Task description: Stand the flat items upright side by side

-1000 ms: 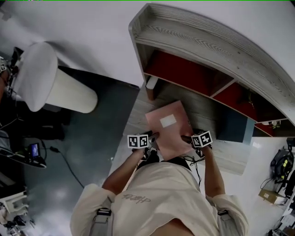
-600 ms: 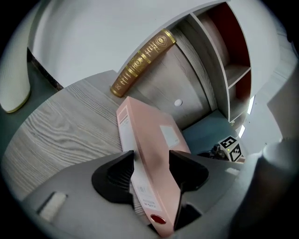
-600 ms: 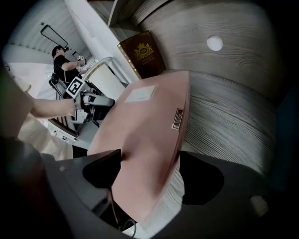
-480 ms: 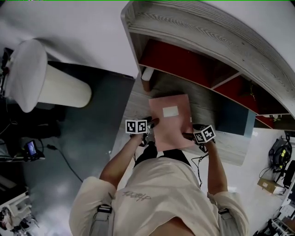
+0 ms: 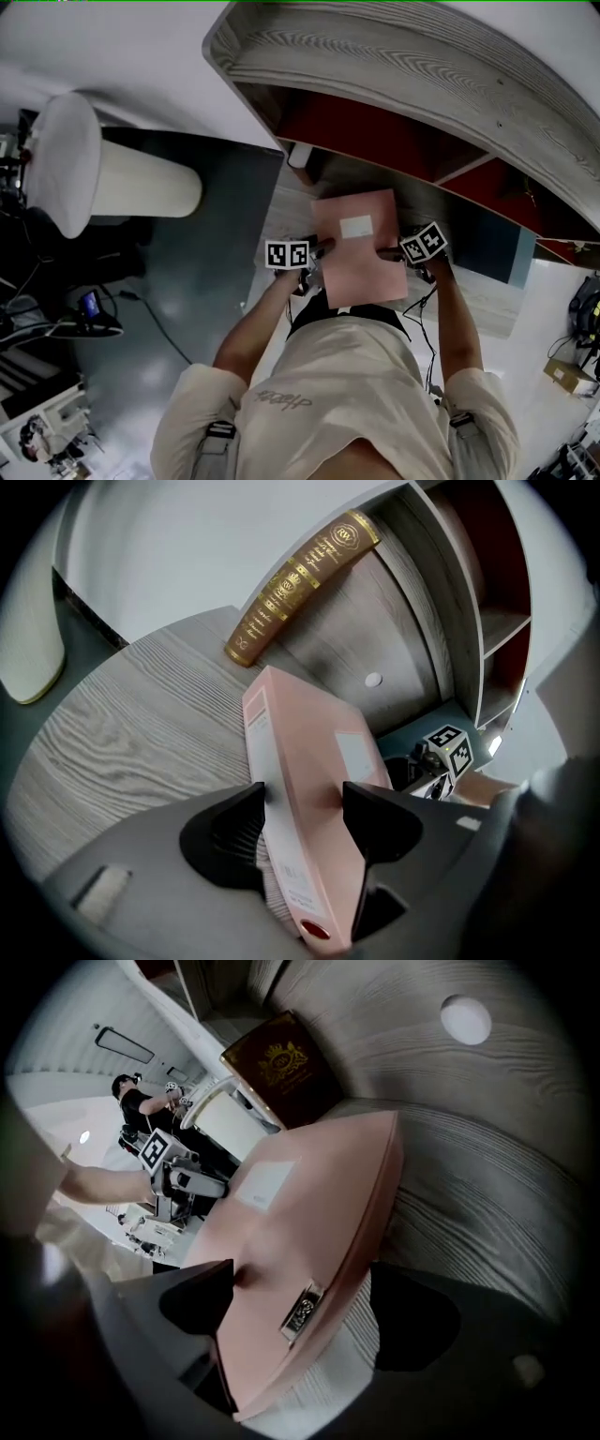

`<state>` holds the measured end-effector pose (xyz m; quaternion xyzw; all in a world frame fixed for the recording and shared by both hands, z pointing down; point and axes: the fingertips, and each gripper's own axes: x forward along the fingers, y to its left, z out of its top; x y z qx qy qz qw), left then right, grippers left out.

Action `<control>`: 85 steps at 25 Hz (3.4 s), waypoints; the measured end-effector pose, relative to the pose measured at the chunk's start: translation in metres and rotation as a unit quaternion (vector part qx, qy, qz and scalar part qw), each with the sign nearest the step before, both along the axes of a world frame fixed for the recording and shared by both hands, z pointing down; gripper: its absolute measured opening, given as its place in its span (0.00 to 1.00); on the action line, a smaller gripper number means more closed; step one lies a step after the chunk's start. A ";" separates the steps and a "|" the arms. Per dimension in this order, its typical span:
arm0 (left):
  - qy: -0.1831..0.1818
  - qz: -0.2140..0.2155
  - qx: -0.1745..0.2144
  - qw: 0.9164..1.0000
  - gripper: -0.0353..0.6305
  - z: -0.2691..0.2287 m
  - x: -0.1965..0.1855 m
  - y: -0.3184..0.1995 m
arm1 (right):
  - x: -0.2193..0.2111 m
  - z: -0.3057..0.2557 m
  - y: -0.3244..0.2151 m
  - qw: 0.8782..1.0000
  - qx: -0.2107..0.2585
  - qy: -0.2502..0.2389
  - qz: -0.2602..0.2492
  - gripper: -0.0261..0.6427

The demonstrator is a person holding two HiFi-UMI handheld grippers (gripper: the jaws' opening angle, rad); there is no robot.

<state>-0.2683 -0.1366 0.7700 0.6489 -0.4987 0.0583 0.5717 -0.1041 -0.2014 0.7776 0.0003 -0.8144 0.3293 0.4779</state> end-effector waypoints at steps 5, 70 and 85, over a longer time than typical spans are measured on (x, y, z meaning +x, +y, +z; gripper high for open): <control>0.027 -0.040 -0.014 0.999 0.53 0.008 0.001 -0.007 | -0.005 0.007 -0.003 1.000 -0.007 0.007 -0.010 0.76; -0.131 0.267 0.384 0.874 0.69 -0.188 0.060 0.051 | 0.087 -0.127 0.067 0.873 0.357 -0.103 0.316 0.62; -0.145 0.296 0.441 0.835 0.57 -0.191 0.098 0.040 | 0.150 -0.121 0.103 0.862 0.336 -0.046 0.376 0.60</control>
